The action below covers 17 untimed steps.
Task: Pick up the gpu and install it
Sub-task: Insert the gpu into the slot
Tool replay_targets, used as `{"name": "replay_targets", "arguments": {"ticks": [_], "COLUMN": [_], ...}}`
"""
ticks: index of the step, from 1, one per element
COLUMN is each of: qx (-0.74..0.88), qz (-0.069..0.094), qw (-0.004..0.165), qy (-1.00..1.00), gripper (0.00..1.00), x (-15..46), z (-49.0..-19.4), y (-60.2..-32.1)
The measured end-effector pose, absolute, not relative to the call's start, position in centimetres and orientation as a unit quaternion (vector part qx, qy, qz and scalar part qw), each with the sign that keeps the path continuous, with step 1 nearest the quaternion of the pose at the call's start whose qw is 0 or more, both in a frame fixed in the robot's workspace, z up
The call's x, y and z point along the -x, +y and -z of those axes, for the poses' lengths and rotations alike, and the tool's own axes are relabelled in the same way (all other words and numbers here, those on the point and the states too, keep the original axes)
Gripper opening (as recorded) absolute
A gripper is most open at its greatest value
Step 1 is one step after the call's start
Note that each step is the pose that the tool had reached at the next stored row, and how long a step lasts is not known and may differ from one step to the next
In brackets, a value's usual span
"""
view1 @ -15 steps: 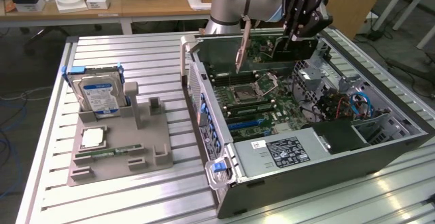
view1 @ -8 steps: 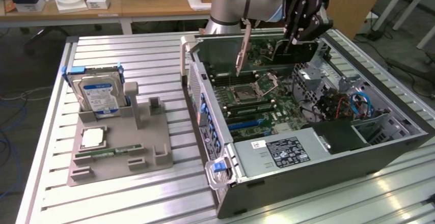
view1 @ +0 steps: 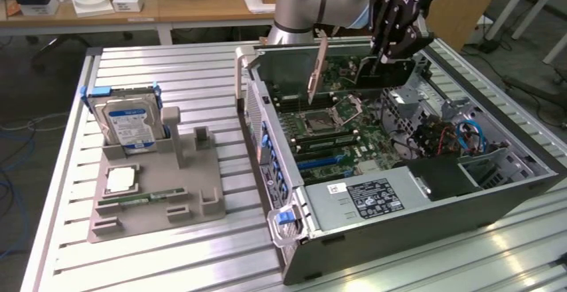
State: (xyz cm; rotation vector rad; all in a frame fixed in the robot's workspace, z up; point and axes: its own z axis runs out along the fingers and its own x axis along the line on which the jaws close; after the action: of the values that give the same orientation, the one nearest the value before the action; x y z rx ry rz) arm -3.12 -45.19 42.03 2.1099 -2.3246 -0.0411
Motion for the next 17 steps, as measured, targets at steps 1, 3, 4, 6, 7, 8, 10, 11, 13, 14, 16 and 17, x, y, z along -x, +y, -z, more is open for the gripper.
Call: {"name": "replay_targets", "arguments": {"ticks": [1,3,4,6,7,8,10,11,13,14,16,17], "qx": [-0.671,-0.669,-0.668,-0.666,-0.666,-0.666,-0.666,-0.666,-0.665,-0.666,-0.665,-0.665], "qz": [0.013,0.013,0.013,0.013,0.013,0.013,0.013,0.013,0.013,0.013,0.013,0.013], "qw": [0.001,0.001,0.001,0.001,0.001,0.001,0.001,0.001,0.001,0.001,0.001,0.001], "qy": [-0.741,-0.743,-0.744,-0.745,-0.746,-0.746,-0.746,-0.746,-0.746,-0.746,-0.746,-0.746], "gripper": [0.26,0.26,0.26,0.26,0.26,0.26,0.26,0.26,0.26,0.26,0.26,0.26], "x": [3.12,3.13,3.13,3.12,3.12,3.12,3.12,3.12,3.13,3.13,3.17,3.21], "z": [-41.97,-41.89,-41.84,-41.75,-41.72,-41.68,-41.6,-41.56,-41.53,-41.48,-41.3,-41.19], "y": [-45.25,-45.33,-45.35,-45.37,-45.4,-45.44,-45.54,-45.54,-45.56,-45.58,-45.58,-45.58]}}
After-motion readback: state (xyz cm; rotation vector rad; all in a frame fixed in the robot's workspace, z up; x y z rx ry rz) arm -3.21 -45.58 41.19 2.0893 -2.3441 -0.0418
